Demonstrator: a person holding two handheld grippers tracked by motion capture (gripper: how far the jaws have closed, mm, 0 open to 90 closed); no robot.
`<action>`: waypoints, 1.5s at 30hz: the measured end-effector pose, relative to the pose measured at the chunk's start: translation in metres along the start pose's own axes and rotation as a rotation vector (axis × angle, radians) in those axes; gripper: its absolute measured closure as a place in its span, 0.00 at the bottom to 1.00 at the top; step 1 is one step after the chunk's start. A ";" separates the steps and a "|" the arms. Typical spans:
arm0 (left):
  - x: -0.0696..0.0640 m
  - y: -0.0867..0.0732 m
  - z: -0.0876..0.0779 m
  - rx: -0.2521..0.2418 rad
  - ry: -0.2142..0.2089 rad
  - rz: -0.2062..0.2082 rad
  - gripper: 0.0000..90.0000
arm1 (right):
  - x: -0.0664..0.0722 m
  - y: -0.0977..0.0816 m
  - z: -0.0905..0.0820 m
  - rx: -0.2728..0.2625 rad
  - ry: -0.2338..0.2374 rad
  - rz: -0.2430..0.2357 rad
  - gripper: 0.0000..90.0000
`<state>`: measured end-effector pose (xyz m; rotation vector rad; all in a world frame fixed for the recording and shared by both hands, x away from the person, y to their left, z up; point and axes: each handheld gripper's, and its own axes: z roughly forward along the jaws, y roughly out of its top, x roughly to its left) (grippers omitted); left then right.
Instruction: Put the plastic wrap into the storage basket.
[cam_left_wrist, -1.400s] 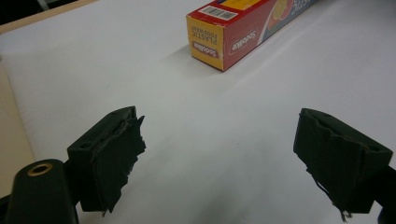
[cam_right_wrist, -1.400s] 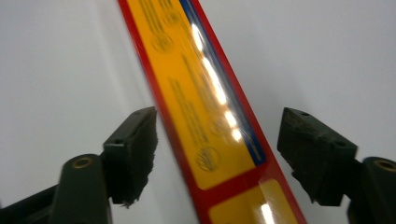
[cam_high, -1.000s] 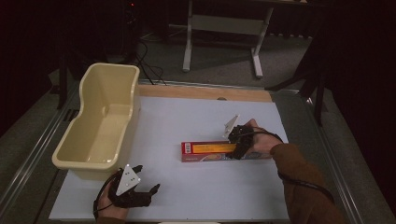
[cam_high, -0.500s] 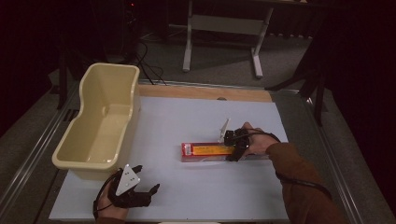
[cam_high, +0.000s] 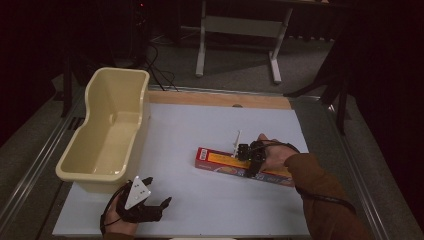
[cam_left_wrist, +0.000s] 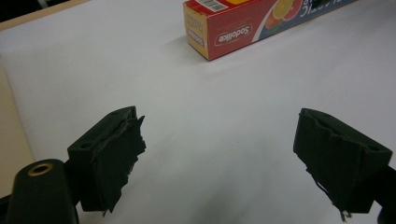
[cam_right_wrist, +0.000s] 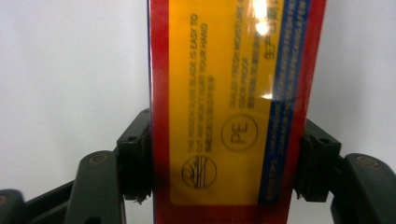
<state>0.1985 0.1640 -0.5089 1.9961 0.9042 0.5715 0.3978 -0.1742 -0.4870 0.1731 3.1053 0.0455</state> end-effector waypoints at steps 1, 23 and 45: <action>0.000 0.000 0.000 0.000 0.000 0.000 0.16 | 0.000 0.001 0.001 0.004 -0.004 -0.007 0.39; 0.001 0.000 -0.001 -0.005 0.003 -0.001 0.17 | -0.004 0.005 0.009 -0.004 0.127 0.260 0.46; 0.000 0.000 -0.001 -0.004 0.003 0.001 0.17 | -0.014 0.025 -0.029 -0.284 0.291 0.610 0.46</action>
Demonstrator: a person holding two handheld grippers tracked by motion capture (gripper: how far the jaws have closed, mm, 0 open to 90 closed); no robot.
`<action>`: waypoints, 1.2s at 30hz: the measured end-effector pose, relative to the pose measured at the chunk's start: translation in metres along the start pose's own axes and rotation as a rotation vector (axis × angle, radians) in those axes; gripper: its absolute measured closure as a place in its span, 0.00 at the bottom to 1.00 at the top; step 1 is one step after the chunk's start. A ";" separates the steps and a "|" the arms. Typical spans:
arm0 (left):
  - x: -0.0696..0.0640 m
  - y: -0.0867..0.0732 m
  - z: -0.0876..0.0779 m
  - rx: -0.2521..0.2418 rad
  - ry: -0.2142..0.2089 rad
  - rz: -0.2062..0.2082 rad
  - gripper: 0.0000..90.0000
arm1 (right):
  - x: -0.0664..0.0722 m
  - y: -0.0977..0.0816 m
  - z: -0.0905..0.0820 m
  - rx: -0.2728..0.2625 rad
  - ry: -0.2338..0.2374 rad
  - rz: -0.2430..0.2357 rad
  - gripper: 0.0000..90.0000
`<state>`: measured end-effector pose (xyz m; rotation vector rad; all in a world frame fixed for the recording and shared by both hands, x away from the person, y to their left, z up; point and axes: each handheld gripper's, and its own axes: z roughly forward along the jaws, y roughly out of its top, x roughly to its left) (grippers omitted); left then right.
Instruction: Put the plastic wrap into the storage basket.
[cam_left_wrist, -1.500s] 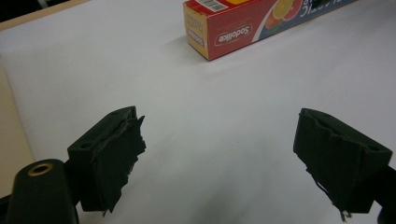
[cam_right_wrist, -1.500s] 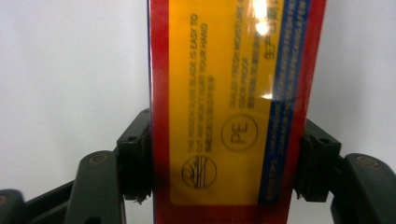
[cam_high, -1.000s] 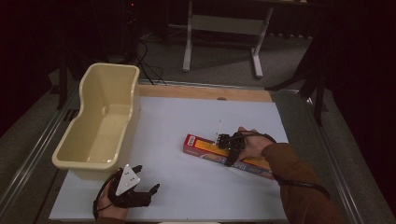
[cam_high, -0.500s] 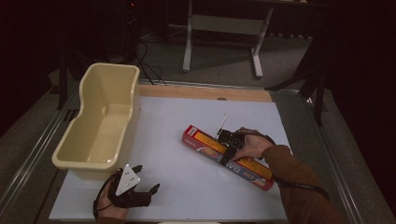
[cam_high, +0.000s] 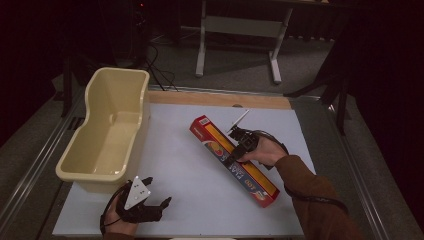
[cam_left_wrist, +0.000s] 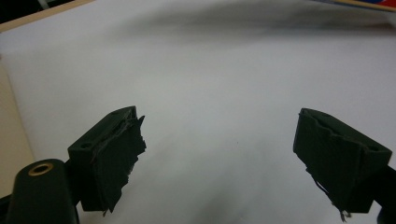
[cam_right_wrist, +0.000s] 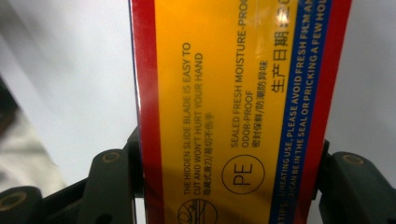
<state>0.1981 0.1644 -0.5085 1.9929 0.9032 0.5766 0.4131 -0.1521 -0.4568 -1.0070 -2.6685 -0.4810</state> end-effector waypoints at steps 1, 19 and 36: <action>0.000 0.000 0.000 0.000 0.000 0.000 0.17 | 0.001 0.002 -0.003 -0.020 0.016 0.014 0.46; -0.001 0.000 0.001 -0.002 0.000 0.000 0.17 | 0.011 0.025 -0.027 -0.288 0.221 0.219 0.46; -0.001 0.001 0.001 -0.006 -0.004 0.004 0.17 | 0.029 0.050 -0.042 -0.445 0.348 0.316 0.46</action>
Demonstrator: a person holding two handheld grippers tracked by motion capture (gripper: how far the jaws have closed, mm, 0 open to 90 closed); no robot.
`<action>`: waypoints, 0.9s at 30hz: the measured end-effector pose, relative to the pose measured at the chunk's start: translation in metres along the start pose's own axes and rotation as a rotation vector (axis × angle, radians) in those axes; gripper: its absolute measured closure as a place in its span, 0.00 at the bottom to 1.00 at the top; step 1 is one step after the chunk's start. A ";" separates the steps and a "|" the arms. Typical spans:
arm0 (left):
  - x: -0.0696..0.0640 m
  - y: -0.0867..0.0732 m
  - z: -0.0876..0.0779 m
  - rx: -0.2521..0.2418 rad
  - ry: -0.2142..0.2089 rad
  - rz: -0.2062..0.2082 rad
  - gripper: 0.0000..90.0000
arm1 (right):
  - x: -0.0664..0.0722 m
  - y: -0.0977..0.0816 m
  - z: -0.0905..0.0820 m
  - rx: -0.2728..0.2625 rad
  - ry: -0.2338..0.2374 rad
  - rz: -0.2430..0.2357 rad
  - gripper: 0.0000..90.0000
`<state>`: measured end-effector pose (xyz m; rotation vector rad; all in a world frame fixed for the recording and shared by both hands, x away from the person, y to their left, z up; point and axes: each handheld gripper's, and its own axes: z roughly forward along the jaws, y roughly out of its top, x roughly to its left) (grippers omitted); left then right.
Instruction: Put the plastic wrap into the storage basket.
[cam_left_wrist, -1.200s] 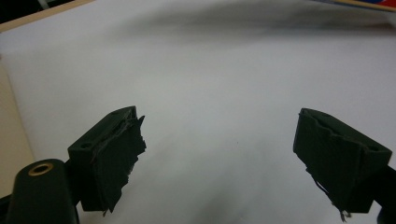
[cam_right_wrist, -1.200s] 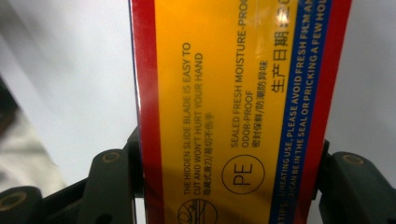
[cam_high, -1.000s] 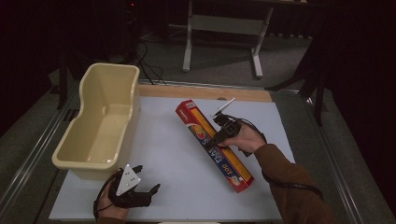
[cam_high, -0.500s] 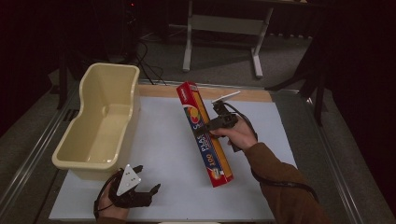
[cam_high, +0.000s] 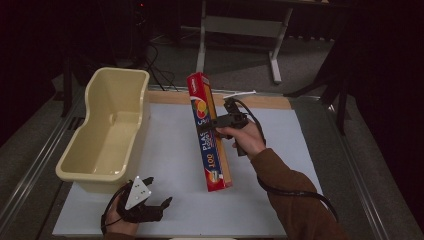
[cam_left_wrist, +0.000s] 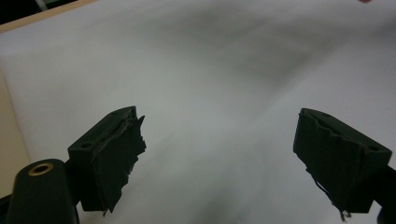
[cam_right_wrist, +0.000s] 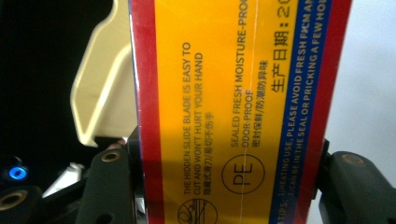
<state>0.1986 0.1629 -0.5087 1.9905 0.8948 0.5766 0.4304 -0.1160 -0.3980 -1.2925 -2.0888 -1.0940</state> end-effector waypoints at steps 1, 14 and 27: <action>0.000 0.000 0.000 0.000 0.000 0.000 0.17 | 0.002 0.001 0.000 -0.009 0.011 0.007 0.46; 0.000 0.000 0.000 -0.004 0.001 -0.002 0.17 | 0.019 0.010 0.005 -0.115 0.114 0.095 0.46; 0.000 0.001 0.000 -0.010 0.003 0.003 0.17 | 0.045 0.019 0.022 -0.172 0.208 0.149 0.46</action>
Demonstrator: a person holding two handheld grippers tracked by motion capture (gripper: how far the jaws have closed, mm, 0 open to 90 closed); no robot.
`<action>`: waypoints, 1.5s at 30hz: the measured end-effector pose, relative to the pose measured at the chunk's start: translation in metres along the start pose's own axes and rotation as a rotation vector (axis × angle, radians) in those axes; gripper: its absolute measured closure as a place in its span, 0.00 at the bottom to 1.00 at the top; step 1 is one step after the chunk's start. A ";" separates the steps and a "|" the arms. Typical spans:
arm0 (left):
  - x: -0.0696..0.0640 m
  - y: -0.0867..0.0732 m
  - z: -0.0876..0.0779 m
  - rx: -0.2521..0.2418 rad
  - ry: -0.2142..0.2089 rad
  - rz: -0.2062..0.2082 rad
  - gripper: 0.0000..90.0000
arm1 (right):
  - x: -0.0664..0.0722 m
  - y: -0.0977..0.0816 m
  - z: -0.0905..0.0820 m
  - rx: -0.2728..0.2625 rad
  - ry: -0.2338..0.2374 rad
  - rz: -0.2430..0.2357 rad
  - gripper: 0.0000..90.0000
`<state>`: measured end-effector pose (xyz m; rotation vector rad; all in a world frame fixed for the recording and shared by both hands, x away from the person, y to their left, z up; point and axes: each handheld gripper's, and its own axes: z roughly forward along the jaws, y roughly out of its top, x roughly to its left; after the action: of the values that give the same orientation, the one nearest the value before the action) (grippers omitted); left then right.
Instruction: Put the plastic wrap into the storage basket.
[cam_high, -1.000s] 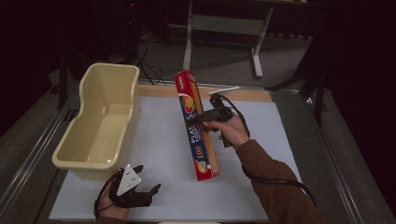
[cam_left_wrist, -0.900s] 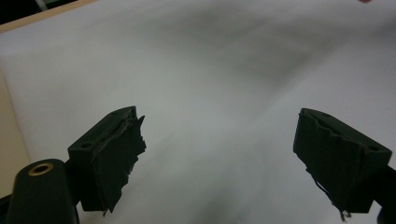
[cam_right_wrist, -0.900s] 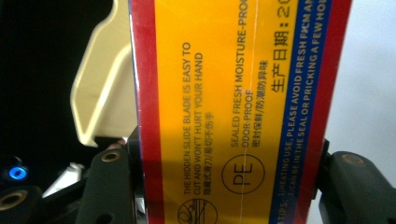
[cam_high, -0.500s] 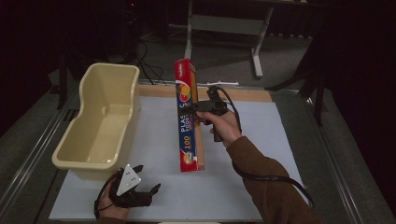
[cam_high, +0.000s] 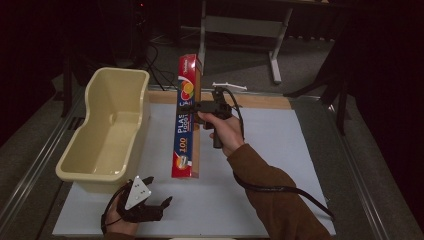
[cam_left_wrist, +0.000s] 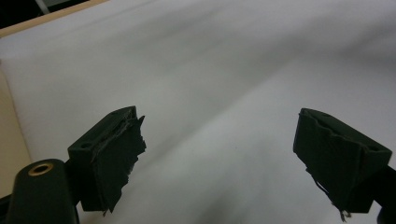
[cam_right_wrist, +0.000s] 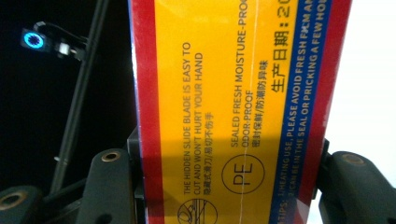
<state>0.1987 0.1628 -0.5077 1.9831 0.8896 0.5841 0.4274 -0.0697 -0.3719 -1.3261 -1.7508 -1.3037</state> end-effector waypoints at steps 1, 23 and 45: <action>0.000 0.000 0.000 -0.001 0.001 0.000 0.17 | 0.000 0.000 0.002 -0.003 0.014 0.013 0.46; 0.000 0.001 -0.001 -0.008 -0.001 0.002 0.17 | 0.012 -0.001 0.033 -0.027 0.068 0.039 0.46; -0.001 0.001 0.000 -0.014 -0.005 0.006 0.17 | 0.025 0.009 0.061 -0.030 0.113 0.088 0.46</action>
<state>0.1984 0.1619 -0.5066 1.9745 0.8748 0.5872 0.4334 -0.0039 -0.3686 -1.3047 -1.5855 -1.3337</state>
